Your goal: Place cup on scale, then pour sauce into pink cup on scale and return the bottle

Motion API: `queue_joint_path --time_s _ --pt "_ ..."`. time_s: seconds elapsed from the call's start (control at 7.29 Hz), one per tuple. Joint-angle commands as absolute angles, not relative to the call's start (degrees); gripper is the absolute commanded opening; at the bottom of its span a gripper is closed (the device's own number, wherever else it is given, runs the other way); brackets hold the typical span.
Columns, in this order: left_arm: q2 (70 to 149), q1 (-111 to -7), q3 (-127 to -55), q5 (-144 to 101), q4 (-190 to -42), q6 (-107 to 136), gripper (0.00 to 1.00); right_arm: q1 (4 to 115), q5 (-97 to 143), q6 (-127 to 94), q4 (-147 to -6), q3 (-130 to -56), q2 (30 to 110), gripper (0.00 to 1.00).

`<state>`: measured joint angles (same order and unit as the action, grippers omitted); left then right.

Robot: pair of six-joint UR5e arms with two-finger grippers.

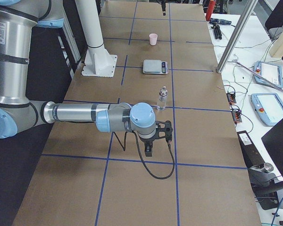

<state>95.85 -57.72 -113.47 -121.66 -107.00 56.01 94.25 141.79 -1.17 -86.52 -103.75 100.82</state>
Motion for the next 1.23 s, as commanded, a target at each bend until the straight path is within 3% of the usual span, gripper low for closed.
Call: queue_joint_path --time_s 0.0,1.1 --pt "95.80 -46.88 -113.12 -112.61 -109.94 71.33 1.00 94.31 141.59 -1.76 -85.53 -103.71 101.08 1.00" --pt "95.80 -40.17 -110.13 -108.02 -109.69 71.63 1.00 94.22 142.12 -2.11 -85.96 -103.62 98.35 1.00"
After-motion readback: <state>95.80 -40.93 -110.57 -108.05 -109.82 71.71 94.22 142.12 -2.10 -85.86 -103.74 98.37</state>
